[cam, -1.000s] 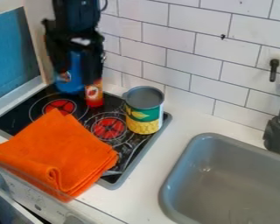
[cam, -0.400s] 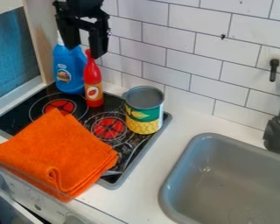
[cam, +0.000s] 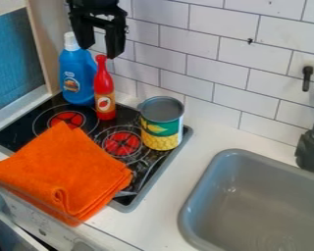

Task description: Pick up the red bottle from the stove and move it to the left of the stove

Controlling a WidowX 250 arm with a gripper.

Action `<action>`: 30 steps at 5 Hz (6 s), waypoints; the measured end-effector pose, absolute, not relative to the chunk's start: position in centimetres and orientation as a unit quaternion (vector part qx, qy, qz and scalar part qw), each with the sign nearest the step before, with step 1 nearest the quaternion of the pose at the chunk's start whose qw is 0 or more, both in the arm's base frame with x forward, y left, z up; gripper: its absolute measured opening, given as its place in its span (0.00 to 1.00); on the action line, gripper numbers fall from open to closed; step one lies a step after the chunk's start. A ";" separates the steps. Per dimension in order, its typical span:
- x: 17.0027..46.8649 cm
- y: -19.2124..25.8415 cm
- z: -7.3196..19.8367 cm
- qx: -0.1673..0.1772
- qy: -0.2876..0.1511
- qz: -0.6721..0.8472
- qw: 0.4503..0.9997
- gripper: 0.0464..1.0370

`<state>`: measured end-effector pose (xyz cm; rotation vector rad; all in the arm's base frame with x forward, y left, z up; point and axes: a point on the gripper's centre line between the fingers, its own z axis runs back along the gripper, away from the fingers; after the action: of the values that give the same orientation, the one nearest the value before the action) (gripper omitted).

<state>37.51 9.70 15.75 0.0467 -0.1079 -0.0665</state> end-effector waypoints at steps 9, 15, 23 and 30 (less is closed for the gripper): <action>36.0 9.8 16.2 0.003 -0.018 -0.004 1.000 0.31; 24.9 20.9 16.0 0.073 0.057 0.124 0.988 0.31; 21.0 20.7 10.3 0.015 0.069 0.104 0.992 0.31; 25.3 13.3 18.1 0.020 -0.051 0.006 0.998 0.96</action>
<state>25.30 13.31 18.11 0.0401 -0.1020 0.0127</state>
